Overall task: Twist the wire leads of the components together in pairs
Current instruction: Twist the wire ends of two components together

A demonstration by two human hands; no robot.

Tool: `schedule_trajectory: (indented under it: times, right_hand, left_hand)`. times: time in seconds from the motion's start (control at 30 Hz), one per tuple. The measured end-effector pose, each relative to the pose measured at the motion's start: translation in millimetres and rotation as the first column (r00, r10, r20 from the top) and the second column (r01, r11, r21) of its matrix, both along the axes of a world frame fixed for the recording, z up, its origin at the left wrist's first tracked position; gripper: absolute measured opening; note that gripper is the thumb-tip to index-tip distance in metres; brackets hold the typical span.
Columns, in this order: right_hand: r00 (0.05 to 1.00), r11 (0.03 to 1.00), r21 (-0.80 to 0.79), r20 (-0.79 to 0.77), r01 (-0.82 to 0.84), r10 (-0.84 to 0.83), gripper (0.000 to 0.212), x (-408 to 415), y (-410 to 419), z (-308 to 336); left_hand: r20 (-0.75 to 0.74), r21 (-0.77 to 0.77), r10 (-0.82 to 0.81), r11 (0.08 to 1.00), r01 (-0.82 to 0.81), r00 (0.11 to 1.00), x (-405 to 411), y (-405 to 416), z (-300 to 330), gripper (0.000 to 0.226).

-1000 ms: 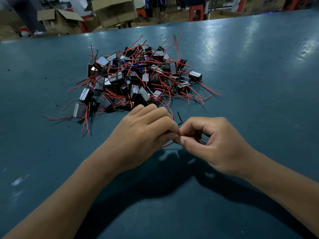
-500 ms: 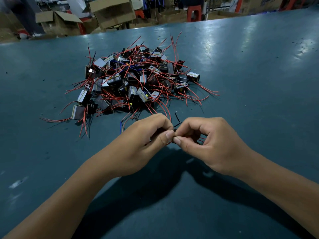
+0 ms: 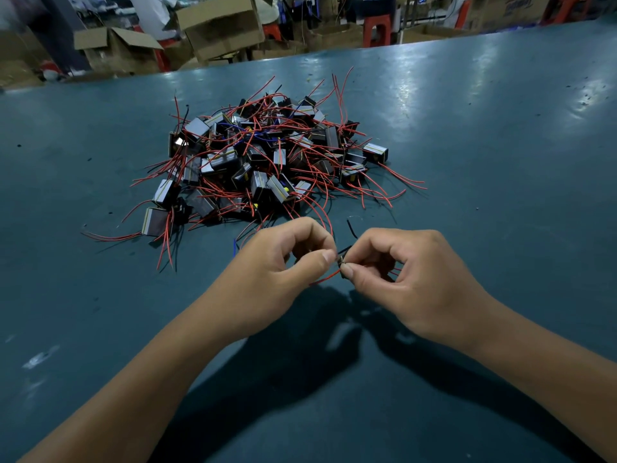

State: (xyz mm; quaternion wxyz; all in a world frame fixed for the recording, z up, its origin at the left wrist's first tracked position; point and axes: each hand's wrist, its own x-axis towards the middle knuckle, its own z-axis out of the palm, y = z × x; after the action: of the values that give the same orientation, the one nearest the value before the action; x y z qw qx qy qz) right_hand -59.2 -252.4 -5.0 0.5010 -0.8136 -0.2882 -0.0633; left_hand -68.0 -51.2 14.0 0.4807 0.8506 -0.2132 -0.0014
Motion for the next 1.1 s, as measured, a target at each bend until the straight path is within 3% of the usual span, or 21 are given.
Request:
schedule_trajectory:
  times: [0.13,0.4,0.53,0.7,0.97,1.1]
  right_hand:
    - [0.996,0.998,0.055,-0.084,0.039,-0.034,0.017,2,-1,-2]
    - [0.991,0.996,0.072,-0.129,0.054,-0.044,0.014,3,-1,-2]
    - [0.989,0.994,0.099,-0.145,0.036,-0.021,0.013,3,-2,-1]
    - [0.991,0.993,0.118,-0.133,0.019,-0.003,0.009,3,-2,0]
    - [0.995,0.995,0.102,-0.098,-0.020,0.030,0.009,2,-2,-1]
    - [0.997,0.995,0.101,-0.074,0.003,0.004,0.009,2,-2,-2]
  left_hand:
    - [0.178,0.103,0.006,0.994,-0.024,0.984,-2,4,2,0.008]
    - [0.313,0.087,-0.010,0.996,-0.018,0.950,3,11,2,0.016]
    - [0.405,0.178,-0.063,0.984,-0.011,0.912,7,11,-2,0.024]
    - [0.393,0.206,-0.116,0.978,0.035,0.912,10,12,-8,0.038]
    - [0.462,0.168,-0.041,0.985,-0.042,0.886,13,11,-10,0.019]
    - [0.390,0.153,-0.021,0.987,-0.043,0.920,8,10,-8,0.021]
